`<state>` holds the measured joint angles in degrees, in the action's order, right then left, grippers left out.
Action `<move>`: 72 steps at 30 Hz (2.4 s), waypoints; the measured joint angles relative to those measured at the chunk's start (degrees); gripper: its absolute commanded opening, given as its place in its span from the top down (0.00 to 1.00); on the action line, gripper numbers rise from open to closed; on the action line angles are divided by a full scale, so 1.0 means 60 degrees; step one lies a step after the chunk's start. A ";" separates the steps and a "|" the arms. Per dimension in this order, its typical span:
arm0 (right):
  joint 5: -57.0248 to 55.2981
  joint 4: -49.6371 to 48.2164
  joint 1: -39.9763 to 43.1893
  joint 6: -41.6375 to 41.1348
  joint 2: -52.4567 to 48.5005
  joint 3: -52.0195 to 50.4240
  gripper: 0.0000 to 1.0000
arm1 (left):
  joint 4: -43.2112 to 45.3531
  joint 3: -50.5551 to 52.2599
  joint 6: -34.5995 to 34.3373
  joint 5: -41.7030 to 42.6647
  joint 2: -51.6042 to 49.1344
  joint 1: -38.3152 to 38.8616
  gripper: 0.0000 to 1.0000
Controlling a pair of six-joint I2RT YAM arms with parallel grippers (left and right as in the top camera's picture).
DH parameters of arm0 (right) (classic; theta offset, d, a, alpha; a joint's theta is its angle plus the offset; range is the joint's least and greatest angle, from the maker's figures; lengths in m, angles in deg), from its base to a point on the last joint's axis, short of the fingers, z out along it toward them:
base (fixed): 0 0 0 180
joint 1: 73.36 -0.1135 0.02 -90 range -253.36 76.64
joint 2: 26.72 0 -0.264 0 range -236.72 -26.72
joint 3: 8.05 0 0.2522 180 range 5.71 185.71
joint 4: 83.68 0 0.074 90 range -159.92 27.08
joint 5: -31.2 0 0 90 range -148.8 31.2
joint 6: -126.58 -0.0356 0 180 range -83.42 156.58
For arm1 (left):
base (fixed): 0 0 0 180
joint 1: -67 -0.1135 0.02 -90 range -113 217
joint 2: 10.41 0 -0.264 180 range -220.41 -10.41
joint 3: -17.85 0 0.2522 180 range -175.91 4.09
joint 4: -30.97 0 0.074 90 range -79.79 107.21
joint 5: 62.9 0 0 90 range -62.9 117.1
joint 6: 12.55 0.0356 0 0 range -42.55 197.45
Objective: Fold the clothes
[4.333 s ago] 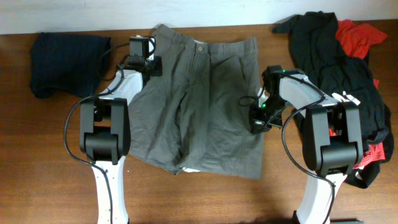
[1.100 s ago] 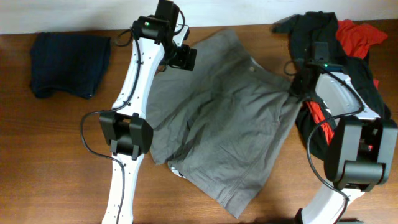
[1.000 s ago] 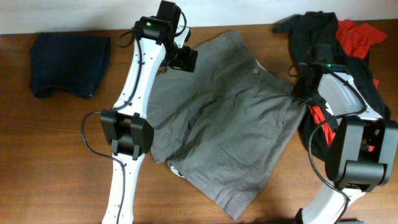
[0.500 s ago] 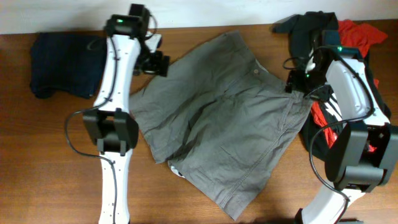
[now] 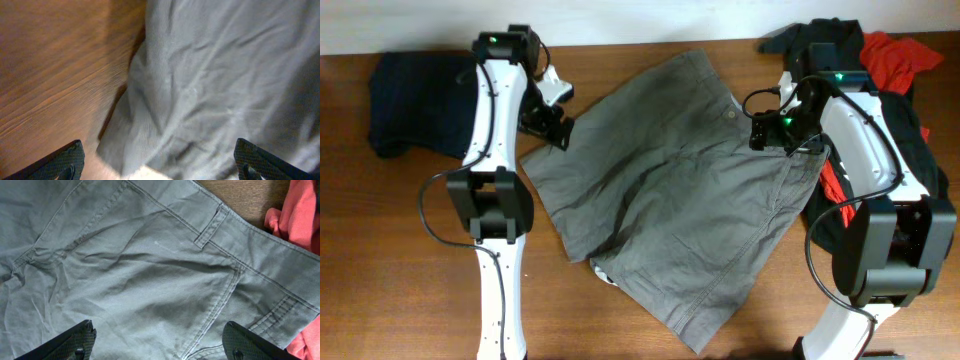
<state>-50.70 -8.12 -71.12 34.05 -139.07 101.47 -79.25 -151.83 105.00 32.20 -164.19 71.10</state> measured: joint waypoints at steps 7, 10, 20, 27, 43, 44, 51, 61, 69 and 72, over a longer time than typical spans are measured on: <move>0.0000 -0.0015 0.0000 0.0000 0.0000 0.0000 0.14 | 0.0004 0.0011 0.0561 -0.0036 -0.0889 -0.0011 0.11; 0.0000 -0.0018 0.0000 -0.0007 0.0000 0.0000 0.14 | 0.0004 0.0011 0.0688 -0.0084 -0.0922 -0.0011 0.43; 0.0000 -0.0135 0.0000 0.0007 0.0000 0.0000 0.14 | 0.0306 0.0011 0.0765 -0.0109 -0.0947 -0.0018 0.99; 0.0000 -0.0197 -0.0018 -0.0004 0.0000 0.0000 0.14 | 0.2259 0.0007 0.0346 -0.0106 -0.0947 -0.0073 0.99; 0.0007 -0.0947 -0.0018 -0.0076 0.0000 0.0000 0.14 | 0.7337 0.0004 -0.1494 -0.0109 -0.1020 -0.0080 0.01; 0.0004 -0.0984 -0.0018 -0.0084 0.0000 0.0000 0.14 | 0.7235 0.0004 -0.1530 -0.0109 -0.1020 -0.0080 0.01; 0.0004 -0.1049 -0.0018 -0.0120 0.0000 0.0007 0.14 | 0.5027 -0.0605 -0.2328 -0.0106 -0.1053 -0.0087 0.01; 0.0007 0.0933 -0.0018 -0.0120 0.0313 0.1443 0.14 | 0.1698 -0.3705 -0.3067 0.0288 -0.0543 -0.0011 0.01; -0.0051 0.2783 -0.0018 -0.0135 0.1665 0.2543 0.14 | 0.0219 -0.3832 -0.3118 0.0517 0.0852 0.0787 0.01; -0.0146 0.3111 -0.0018 -0.0280 0.2218 0.2579 0.14 | 0.0000 -0.3865 -0.3115 0.0561 0.1009 0.1198 0.01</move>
<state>-51.58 10.55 -71.23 32.37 -125.76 116.95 -79.25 -175.02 86.31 35.57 -158.13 78.29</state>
